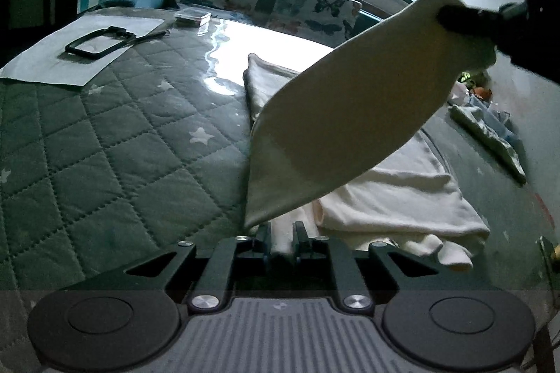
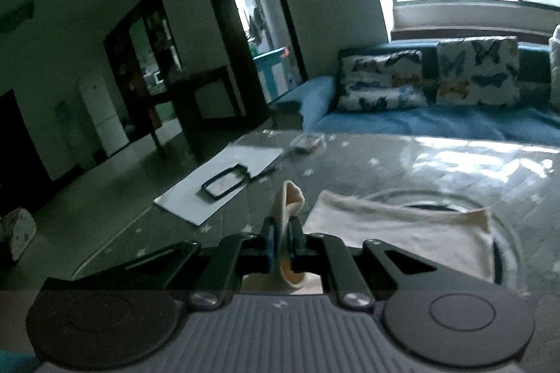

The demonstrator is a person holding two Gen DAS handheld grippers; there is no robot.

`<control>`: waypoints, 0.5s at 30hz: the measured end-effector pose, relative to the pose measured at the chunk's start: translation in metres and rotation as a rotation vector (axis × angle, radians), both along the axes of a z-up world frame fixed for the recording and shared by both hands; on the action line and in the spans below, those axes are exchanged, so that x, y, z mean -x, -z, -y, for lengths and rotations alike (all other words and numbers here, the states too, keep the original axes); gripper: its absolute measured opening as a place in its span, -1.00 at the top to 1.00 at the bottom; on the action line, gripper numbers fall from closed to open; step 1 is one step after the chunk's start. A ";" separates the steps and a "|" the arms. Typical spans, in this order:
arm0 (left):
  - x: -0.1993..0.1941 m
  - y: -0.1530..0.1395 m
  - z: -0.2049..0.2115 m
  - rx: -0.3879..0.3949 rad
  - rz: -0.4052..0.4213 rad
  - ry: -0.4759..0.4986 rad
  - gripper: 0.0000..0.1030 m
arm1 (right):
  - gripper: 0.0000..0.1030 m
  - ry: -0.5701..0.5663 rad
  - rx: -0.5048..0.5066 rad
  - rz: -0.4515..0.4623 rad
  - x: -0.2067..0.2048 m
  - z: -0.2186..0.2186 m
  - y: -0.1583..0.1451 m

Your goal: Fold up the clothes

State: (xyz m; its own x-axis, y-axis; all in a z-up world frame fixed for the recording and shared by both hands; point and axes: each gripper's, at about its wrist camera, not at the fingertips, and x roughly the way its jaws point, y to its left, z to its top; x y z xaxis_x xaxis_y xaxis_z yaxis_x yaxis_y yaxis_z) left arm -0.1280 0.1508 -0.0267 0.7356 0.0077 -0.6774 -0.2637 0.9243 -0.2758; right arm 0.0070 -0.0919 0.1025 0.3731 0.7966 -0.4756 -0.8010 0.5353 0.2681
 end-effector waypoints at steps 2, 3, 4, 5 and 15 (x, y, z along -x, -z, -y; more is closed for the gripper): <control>0.001 -0.001 0.002 -0.003 0.002 0.007 0.72 | 0.87 0.018 -0.005 0.018 0.000 0.008 -0.005; 0.001 -0.002 0.003 -0.006 0.004 0.010 0.72 | 0.87 0.027 -0.003 0.028 0.000 0.011 -0.007; 0.002 -0.003 0.005 -0.015 0.006 0.015 0.72 | 0.87 0.036 -0.001 0.038 0.001 0.015 -0.008; 0.002 -0.003 0.006 -0.031 0.007 0.020 0.72 | 0.87 0.050 0.002 0.045 0.000 0.019 -0.008; 0.002 -0.001 0.008 -0.085 -0.026 0.021 0.72 | 0.87 0.182 0.100 -0.065 -0.020 0.052 0.044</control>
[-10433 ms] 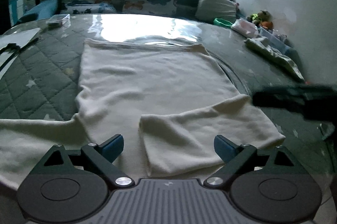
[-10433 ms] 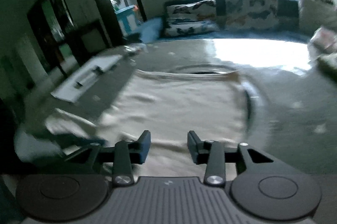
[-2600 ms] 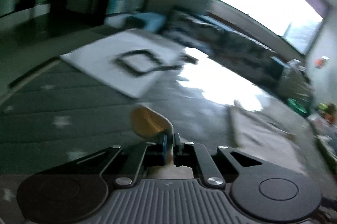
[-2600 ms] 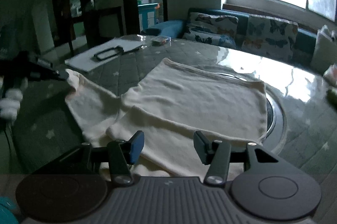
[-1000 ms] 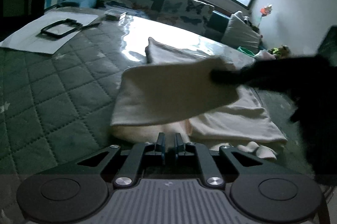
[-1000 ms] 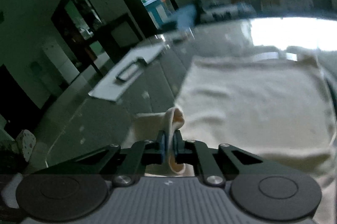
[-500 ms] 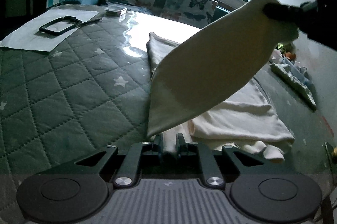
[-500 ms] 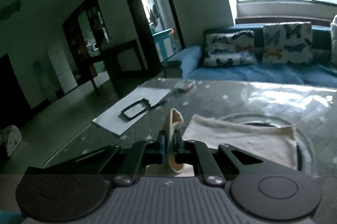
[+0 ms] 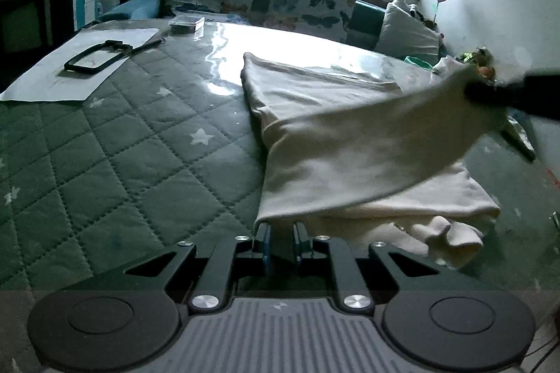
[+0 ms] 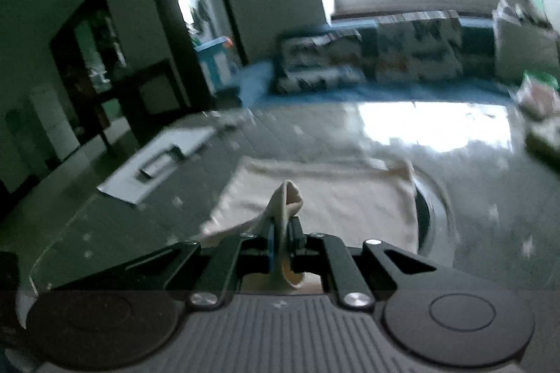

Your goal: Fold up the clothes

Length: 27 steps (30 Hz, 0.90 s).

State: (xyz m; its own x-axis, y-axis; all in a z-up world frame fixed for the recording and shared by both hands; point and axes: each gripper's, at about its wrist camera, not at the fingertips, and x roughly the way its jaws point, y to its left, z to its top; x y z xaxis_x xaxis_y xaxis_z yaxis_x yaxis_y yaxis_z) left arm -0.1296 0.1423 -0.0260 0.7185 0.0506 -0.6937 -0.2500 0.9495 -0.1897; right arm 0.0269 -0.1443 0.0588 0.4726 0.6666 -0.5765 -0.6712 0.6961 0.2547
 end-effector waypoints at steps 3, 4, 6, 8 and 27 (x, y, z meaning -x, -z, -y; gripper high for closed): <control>0.003 0.000 -0.002 -0.007 -0.009 0.004 0.72 | 0.80 0.030 0.040 -0.081 -0.009 0.005 0.030; 0.004 0.000 -0.003 -0.008 -0.015 0.008 0.72 | 0.77 0.034 0.065 -0.098 -0.010 0.006 0.039; 0.007 -0.001 -0.009 0.002 -0.030 0.025 0.67 | 0.76 0.042 0.108 -0.112 -0.010 0.006 0.052; 0.010 -0.004 -0.015 0.010 -0.044 0.039 0.61 | 0.75 0.049 0.139 -0.096 -0.008 0.008 0.058; -0.094 -0.016 -0.011 0.010 0.037 0.093 0.61 | 0.50 -0.030 0.165 0.017 -0.005 -0.016 0.077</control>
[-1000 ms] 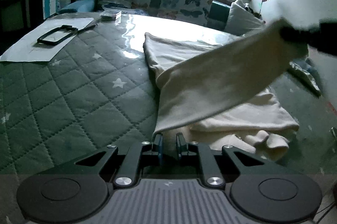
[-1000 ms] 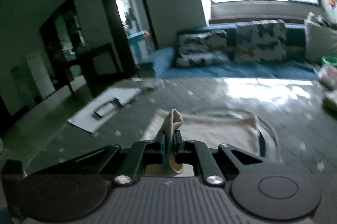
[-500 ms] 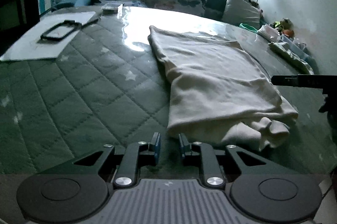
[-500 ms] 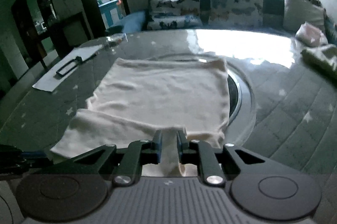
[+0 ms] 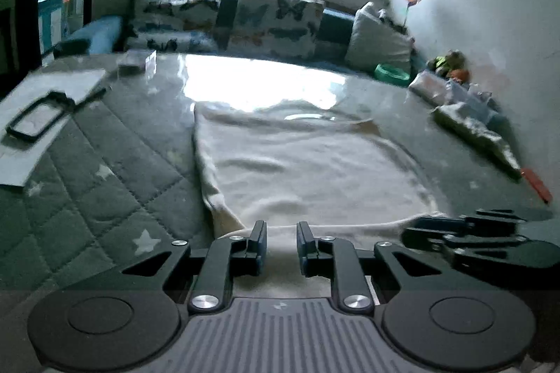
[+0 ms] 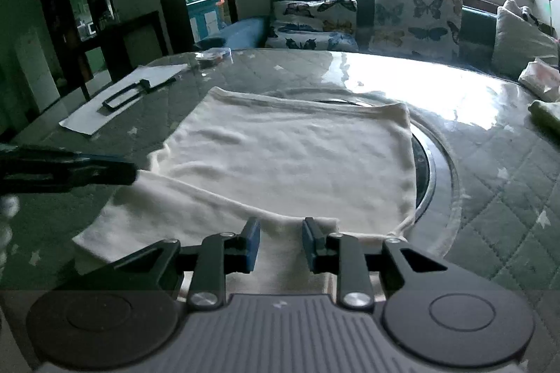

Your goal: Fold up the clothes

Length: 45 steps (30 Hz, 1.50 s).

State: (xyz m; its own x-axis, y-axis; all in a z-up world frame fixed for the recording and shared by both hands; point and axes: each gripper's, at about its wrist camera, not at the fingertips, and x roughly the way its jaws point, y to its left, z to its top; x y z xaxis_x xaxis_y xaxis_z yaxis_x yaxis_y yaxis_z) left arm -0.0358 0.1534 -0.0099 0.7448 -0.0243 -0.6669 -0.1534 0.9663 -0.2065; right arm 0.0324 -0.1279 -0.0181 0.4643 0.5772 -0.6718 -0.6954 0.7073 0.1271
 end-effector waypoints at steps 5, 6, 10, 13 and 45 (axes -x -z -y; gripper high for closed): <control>-0.005 0.013 -0.007 -0.003 -0.015 -0.015 0.61 | 0.50 -0.010 0.027 -0.004 -0.004 0.001 0.011; -0.004 0.012 -0.007 -0.006 -0.010 -0.016 0.61 | 0.50 -0.016 0.032 -0.001 -0.003 0.001 0.012; 0.002 0.005 -0.005 -0.021 0.011 -0.019 0.61 | 0.50 -0.017 0.010 0.015 -0.005 0.003 0.001; 0.007 0.001 0.000 -0.044 0.026 -0.001 0.61 | 0.50 -0.009 0.012 0.017 -0.010 0.002 0.003; 0.064 0.002 0.047 -0.125 0.034 0.163 0.51 | 0.43 -0.144 0.063 0.069 0.055 0.019 -0.004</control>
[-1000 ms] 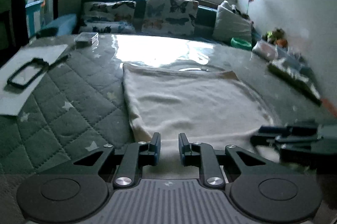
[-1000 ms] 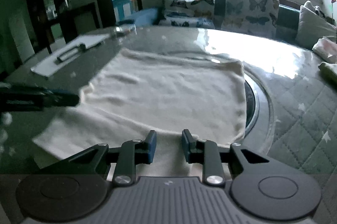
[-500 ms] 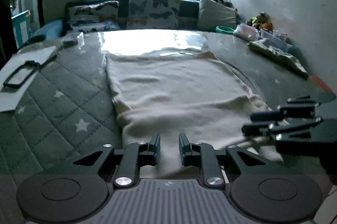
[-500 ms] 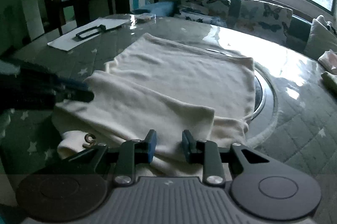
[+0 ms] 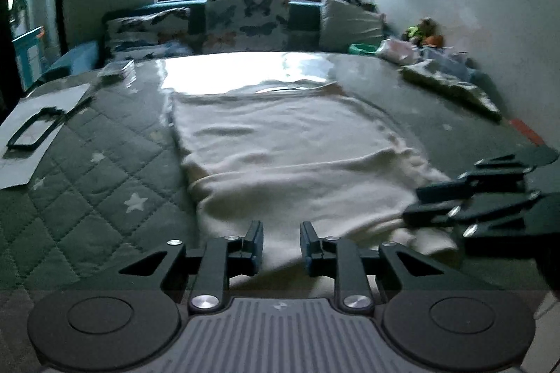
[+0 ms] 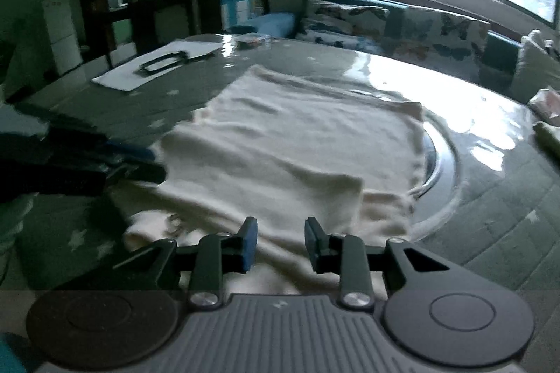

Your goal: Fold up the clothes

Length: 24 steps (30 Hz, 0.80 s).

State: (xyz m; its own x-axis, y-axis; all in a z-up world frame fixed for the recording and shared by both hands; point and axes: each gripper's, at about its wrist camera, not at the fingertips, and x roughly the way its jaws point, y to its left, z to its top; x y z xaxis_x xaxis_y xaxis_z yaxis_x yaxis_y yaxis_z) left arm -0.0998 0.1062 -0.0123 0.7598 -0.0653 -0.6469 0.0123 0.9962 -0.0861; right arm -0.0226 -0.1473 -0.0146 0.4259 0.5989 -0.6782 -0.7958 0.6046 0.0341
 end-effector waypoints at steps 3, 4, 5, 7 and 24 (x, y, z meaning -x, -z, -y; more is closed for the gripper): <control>0.005 0.006 0.014 -0.036 -0.010 0.050 0.50 | 0.43 -0.045 0.036 0.012 0.013 -0.001 0.006; 0.007 0.009 0.018 -0.060 -0.013 0.062 0.50 | 0.43 -0.055 0.047 0.028 0.016 -0.001 0.008; 0.009 0.012 0.021 -0.076 -0.018 0.070 0.50 | 0.42 -0.064 0.058 0.043 0.019 -0.001 0.009; 0.010 0.015 0.023 -0.088 -0.025 0.082 0.50 | 0.38 -0.076 0.072 0.059 0.023 0.001 0.009; 0.047 0.010 0.018 -0.270 0.015 0.220 0.42 | 0.26 -0.131 0.120 0.116 0.036 0.027 -0.009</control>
